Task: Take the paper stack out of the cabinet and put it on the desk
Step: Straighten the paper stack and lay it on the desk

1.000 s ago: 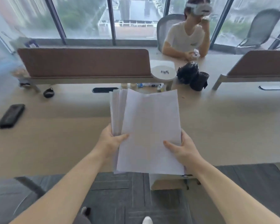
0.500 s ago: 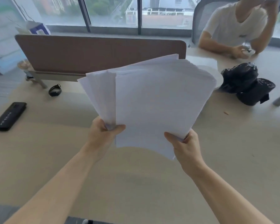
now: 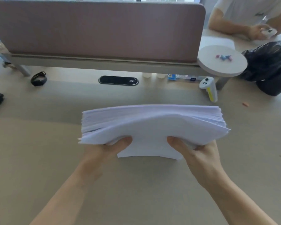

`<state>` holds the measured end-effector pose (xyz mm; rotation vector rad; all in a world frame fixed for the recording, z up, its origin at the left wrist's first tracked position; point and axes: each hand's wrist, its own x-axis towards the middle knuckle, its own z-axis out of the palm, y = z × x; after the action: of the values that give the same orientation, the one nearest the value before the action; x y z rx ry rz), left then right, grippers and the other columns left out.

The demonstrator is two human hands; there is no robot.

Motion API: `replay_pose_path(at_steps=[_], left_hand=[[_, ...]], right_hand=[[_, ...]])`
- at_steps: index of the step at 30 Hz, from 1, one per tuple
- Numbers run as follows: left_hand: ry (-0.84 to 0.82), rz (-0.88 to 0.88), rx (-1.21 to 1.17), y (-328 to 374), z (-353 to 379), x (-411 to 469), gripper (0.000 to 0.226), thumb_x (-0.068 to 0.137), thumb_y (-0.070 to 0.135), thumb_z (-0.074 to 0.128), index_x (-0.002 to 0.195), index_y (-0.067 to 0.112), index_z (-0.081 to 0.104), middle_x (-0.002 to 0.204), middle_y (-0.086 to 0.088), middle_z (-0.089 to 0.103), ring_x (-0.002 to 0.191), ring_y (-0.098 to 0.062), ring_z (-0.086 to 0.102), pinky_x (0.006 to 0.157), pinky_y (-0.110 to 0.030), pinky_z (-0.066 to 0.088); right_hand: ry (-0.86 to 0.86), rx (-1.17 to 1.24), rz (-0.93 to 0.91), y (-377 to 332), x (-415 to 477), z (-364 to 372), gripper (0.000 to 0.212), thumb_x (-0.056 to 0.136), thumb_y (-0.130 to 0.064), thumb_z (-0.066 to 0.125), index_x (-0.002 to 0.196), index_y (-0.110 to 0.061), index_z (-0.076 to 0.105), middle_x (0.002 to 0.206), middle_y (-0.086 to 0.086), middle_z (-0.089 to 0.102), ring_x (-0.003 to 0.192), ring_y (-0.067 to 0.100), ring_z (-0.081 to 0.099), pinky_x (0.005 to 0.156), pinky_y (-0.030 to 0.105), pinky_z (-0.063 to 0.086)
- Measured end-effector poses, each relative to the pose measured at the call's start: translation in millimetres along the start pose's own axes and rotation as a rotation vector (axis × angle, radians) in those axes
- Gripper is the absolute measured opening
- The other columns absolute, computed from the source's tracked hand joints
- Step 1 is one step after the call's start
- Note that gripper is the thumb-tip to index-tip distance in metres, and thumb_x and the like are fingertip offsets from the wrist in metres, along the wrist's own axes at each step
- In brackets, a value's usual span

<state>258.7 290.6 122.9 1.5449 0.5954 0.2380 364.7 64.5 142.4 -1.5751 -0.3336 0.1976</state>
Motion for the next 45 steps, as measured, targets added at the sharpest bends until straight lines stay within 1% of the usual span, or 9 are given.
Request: replay_pose_path(at_steps=[4, 7, 11, 16, 19, 24, 29, 37, 45], left_hand=[[0.072, 0.165, -0.01, 10, 10, 9, 0.043, 0.078, -0.006, 0.08, 0.105, 0.027, 0.072, 0.094, 0.019, 0.081, 0.089, 0.003, 0.075, 0.072, -0.009, 0.055], [0.063, 0.272, -0.066, 15, 6, 17, 0.042, 0.081, -0.016, 0.072, 0.109, 0.015, 0.07, 0.098, 0.009, 0.082, 0.095, -0.008, 0.076, 0.077, -0.017, 0.056], [0.082, 0.31, -0.015, 10, 15, 15, 0.027, 0.088, -0.007, 0.067, 0.114, 0.0, 0.071, 0.095, 0.015, 0.081, 0.091, -0.002, 0.074, 0.076, -0.014, 0.053], [0.088, 0.406, -0.04, 18, 9, 15, 0.026, 0.088, 0.001, 0.064, 0.113, 0.007, 0.07, 0.098, 0.019, 0.079, 0.095, -0.001, 0.072, 0.082, -0.015, 0.053], [0.072, 0.359, -0.061, 17, 8, 11, 0.04, 0.086, -0.01, 0.065, 0.096, 0.027, 0.075, 0.088, 0.023, 0.079, 0.085, 0.007, 0.072, 0.076, -0.01, 0.052], [0.061, 0.264, -0.053, 0, 12, 12, 0.028, 0.085, -0.007, 0.069, 0.098, 0.017, 0.072, 0.081, 0.027, 0.078, 0.08, 0.013, 0.07, 0.071, -0.004, 0.049], [0.034, 0.267, -0.088, 7, 13, 17, 0.043, 0.083, -0.006, 0.06, 0.079, 0.031, 0.081, 0.083, 0.019, 0.079, 0.083, 0.003, 0.071, 0.076, -0.012, 0.052], [0.002, 0.155, -0.099, -16, 13, 5, 0.033, 0.077, 0.003, 0.06, 0.097, 0.023, 0.077, 0.094, 0.013, 0.082, 0.093, -0.003, 0.074, 0.08, -0.017, 0.054], [0.032, 0.182, -0.082, -6, 13, 15, 0.035, 0.077, -0.003, 0.059, 0.085, 0.027, 0.077, 0.085, 0.017, 0.079, 0.082, 0.001, 0.071, 0.073, -0.014, 0.054]], right_hand=[[0.036, -0.003, -0.015, -5, 5, 3, 0.027, 0.07, -0.007, 0.079, 0.095, -0.018, 0.076, 0.091, -0.001, 0.08, 0.085, 0.013, 0.076, 0.073, 0.029, 0.058], [0.048, -0.006, 0.006, -4, 12, -2, 0.025, 0.07, -0.007, 0.076, 0.095, -0.01, 0.074, 0.092, 0.011, 0.078, 0.087, 0.028, 0.075, 0.073, 0.039, 0.057], [0.066, -0.015, -0.014, -2, 9, 12, 0.022, 0.074, -0.003, 0.07, 0.094, -0.011, 0.073, 0.093, 0.007, 0.077, 0.086, 0.02, 0.072, 0.075, 0.04, 0.057], [0.042, -0.026, -0.107, -17, 18, 9, 0.022, 0.079, 0.005, 0.066, 0.101, 0.003, 0.068, 0.098, 0.02, 0.072, 0.085, 0.02, 0.07, 0.073, 0.037, 0.056], [0.012, -0.029, -0.09, -17, 15, 8, 0.03, 0.077, 0.011, 0.068, 0.098, -0.009, 0.073, 0.093, 0.008, 0.077, 0.083, 0.013, 0.071, 0.073, 0.031, 0.057], [0.043, 0.004, -0.014, -3, 13, 6, 0.036, 0.071, 0.011, 0.07, 0.095, -0.015, 0.074, 0.085, -0.006, 0.079, 0.08, 0.007, 0.073, 0.071, 0.023, 0.056], [0.049, 0.008, -0.021, -2, 9, 12, 0.044, 0.077, 0.016, 0.065, 0.078, -0.026, 0.076, 0.079, -0.012, 0.076, 0.077, 0.005, 0.07, 0.071, 0.022, 0.055], [0.059, 0.03, 0.078, 22, -6, 10, 0.029, 0.077, 0.009, 0.064, 0.101, -0.007, 0.068, 0.091, 0.004, 0.076, 0.084, 0.013, 0.07, 0.073, 0.028, 0.055], [0.038, 0.072, 0.021, 18, 4, 12, 0.023, 0.077, 0.003, 0.051, 0.097, 0.002, 0.062, 0.089, 0.001, 0.066, 0.083, 0.013, 0.061, 0.072, 0.022, 0.049]])
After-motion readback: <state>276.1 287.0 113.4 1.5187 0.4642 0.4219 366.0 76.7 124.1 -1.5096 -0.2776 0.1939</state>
